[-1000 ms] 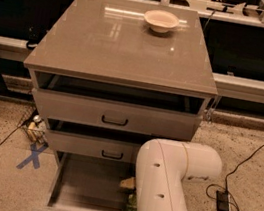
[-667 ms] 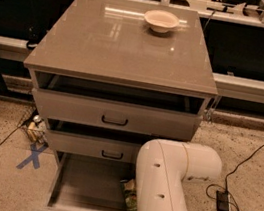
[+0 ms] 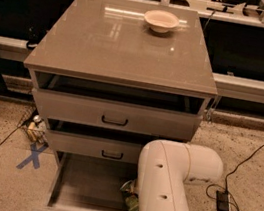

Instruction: Pick green jalapeno chip bag from bottom drawer and place on counter

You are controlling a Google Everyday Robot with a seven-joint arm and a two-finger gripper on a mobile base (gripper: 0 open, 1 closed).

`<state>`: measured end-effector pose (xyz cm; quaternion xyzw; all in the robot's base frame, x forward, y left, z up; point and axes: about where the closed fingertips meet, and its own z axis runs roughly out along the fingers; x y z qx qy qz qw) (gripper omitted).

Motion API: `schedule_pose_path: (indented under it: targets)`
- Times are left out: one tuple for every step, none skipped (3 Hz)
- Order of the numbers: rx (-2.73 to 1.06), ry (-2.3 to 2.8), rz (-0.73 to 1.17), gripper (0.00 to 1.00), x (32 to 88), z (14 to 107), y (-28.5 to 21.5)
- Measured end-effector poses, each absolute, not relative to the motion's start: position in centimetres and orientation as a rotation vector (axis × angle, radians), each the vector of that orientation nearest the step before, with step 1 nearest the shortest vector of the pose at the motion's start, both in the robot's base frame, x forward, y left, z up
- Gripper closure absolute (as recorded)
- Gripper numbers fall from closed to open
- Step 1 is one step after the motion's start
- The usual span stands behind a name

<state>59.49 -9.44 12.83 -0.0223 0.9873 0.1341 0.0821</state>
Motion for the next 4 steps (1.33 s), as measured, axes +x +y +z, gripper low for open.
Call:
schedule_pose_path:
  targets:
    - [-0.107, 2.929, 0.448, 1.00, 58.7, 13.8, -8.7]
    - [-0.241, 2.842, 0.563, 1.00, 57.7, 18.2, -7.9]
    - [-0.445, 2.721, 0.705, 1.00, 55.9, 25.1, -7.2]
    - [-0.642, 2.583, 0.847, 1.00, 53.0, 33.2, -6.3]
